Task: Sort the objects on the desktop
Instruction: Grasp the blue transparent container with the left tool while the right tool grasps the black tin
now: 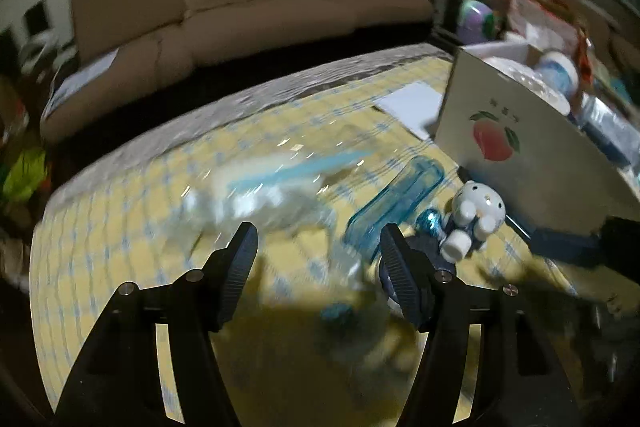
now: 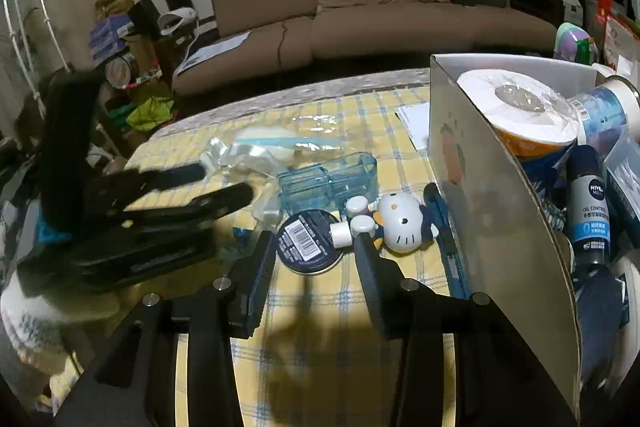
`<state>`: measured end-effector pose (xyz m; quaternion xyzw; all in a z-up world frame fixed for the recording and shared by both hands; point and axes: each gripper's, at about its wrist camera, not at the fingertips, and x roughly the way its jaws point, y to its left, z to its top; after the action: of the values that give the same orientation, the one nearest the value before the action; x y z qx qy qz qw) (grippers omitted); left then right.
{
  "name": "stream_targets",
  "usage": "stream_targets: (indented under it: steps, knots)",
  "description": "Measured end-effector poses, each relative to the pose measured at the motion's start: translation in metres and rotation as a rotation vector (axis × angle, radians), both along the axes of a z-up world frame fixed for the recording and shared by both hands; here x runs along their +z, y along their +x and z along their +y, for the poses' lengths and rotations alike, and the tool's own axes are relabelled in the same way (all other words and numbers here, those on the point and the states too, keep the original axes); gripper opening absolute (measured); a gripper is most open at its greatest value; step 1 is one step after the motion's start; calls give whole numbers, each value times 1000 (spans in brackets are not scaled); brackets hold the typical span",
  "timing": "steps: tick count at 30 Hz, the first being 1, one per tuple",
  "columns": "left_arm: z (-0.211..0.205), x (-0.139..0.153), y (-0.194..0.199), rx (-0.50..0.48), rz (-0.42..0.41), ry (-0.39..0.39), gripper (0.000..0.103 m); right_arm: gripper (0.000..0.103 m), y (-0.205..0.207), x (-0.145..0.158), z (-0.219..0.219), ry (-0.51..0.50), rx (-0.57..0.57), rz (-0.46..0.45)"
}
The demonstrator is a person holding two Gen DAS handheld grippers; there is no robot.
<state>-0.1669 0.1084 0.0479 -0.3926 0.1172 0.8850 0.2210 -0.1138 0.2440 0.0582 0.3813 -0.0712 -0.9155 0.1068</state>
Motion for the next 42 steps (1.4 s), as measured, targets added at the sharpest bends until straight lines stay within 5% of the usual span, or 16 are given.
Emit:
stream_targets:
  steps: [8, 15, 20, 27, 33, 42]
  knots:
    - [48, -21, -21, -185, -35, -99, 60, 43, 15, -10, 6, -35, 24, -7]
    - [47, -36, -26, -190, -115, -29, 24, 43, 10, -21, 8, -55, 25, -33]
    - [11, -21, -18, -109, -112, 82, 24, 47, 0, -34, 5, -66, 34, -65]
    - [-55, 12, 17, -49, -89, 199, 24, 64, -32, -52, -24, 56, 73, -107]
    - [-110, 13, 70, -9, -88, 208, 24, 66, -46, -56, -43, 184, 104, -88]
    - [-142, -9, 135, 23, -157, 158, 24, 61, 3, -36, -39, 136, 166, -94]
